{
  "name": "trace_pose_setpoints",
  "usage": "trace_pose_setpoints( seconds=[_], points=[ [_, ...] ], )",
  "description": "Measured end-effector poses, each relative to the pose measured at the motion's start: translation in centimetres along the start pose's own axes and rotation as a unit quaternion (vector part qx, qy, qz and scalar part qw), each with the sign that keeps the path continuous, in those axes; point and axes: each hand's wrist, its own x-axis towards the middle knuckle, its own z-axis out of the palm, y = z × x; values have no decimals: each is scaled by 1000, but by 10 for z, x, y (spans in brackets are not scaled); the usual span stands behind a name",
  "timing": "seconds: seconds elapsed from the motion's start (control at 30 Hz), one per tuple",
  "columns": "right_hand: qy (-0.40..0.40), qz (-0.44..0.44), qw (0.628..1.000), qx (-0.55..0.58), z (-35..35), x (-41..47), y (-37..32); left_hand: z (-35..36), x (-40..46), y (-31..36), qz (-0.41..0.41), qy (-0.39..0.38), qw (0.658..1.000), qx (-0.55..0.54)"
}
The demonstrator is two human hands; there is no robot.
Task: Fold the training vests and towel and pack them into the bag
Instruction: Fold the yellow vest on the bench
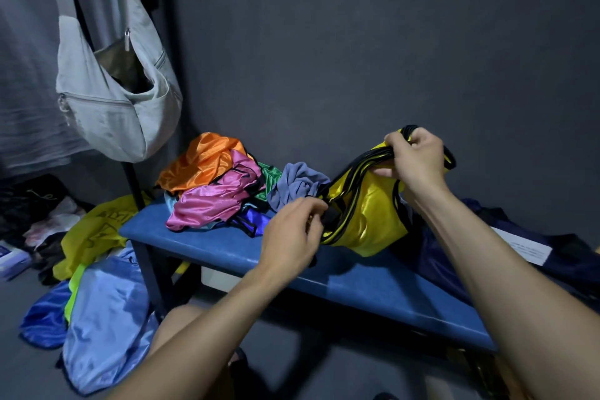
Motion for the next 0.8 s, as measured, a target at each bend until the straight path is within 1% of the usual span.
trace_pose_setpoints(
  seconds=[0.07, 0.1, 0.13, 0.3, 0.4, 0.47, 0.57, 0.63, 0.7, 0.8],
  points=[
    [-3, -1, 1000, 4, 1, -1, -2, 7, 13, 1, -90, -75, 993, 34],
    [-6, -3, 1000, 7, 1, -1, -3, 12, 17, 1, -129, -103, 986, 30],
    [-11, -2, 1000, 12, 1, 0, -4, 17, 20, 2, -150, -116, 982, 24],
    [-29, -2, 999, 18, -1, 4, -9, 31, 32, 6, -173, -100, 980, -25],
    [-37, -9, 999, 19, -5, 6, -12, 39, 41, -2, -224, -134, 957, -126],
    [-33, -13, 999, 13, -8, 8, -11, 43, 43, -10, -241, -149, 944, -168],
    [-19, -9, 1000, 15, -12, 10, -7, 43, 40, -18, -241, -137, 926, -256],
    [-14, -4, 1000, 24, -14, 9, -4, 39, 36, -20, -260, -90, 910, -312],
    [-18, -3, 999, 33, -14, 8, -3, 37, 32, -23, -272, -65, 908, -311],
    [-33, -8, 998, 45, -14, 4, -5, 37, 28, -21, -298, -66, 914, -266]
  ],
)
